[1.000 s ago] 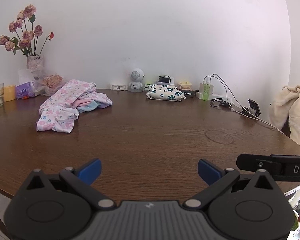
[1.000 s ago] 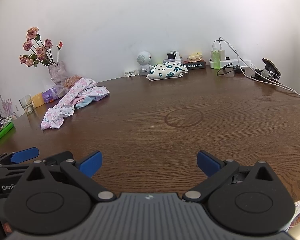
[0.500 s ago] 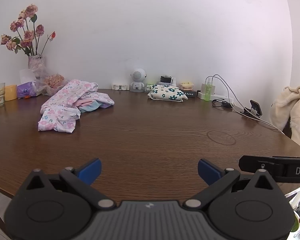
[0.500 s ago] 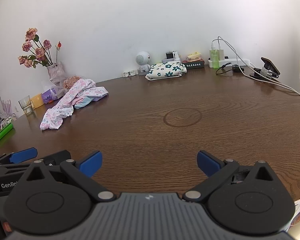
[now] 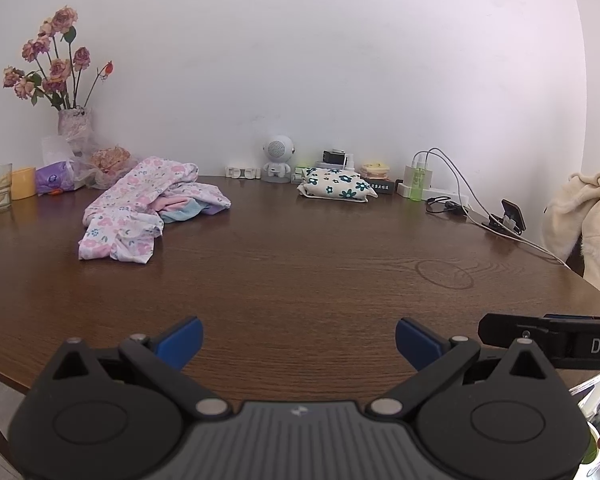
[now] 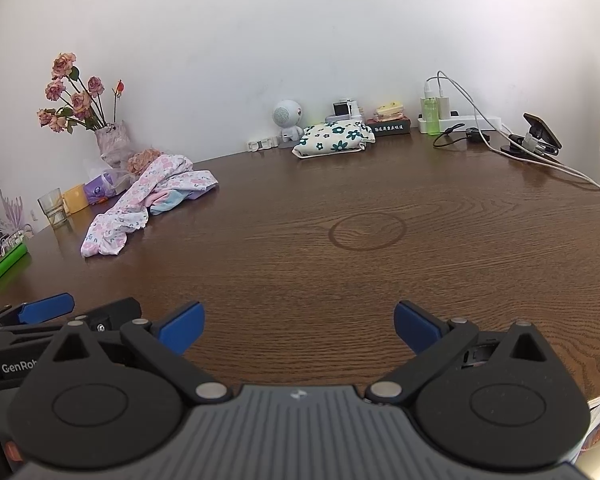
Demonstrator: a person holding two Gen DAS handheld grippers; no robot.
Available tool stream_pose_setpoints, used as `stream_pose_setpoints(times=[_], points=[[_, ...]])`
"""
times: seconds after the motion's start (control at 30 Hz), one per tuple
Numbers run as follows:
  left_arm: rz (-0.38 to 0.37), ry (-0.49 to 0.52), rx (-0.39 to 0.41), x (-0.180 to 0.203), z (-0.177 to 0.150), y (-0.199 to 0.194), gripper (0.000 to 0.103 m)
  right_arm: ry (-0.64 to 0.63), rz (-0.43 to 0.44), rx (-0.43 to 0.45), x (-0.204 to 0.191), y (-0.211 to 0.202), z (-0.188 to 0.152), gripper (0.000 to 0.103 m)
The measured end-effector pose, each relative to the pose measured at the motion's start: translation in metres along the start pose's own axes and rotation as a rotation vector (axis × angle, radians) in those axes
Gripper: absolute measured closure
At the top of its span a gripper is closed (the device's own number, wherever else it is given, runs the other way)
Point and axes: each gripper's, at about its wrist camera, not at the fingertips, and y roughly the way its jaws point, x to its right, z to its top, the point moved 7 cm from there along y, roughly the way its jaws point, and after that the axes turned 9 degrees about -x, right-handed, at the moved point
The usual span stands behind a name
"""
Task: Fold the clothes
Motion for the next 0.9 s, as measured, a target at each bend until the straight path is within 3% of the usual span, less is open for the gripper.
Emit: stream_pose_setpoints(times=[0.9], points=[[0.003,0.014,0.024,0.0027,0.0009,-0.0051,0.000,-0.017,0.007,-0.003,-0.0060,-0.0006,-0.0026,0.000]])
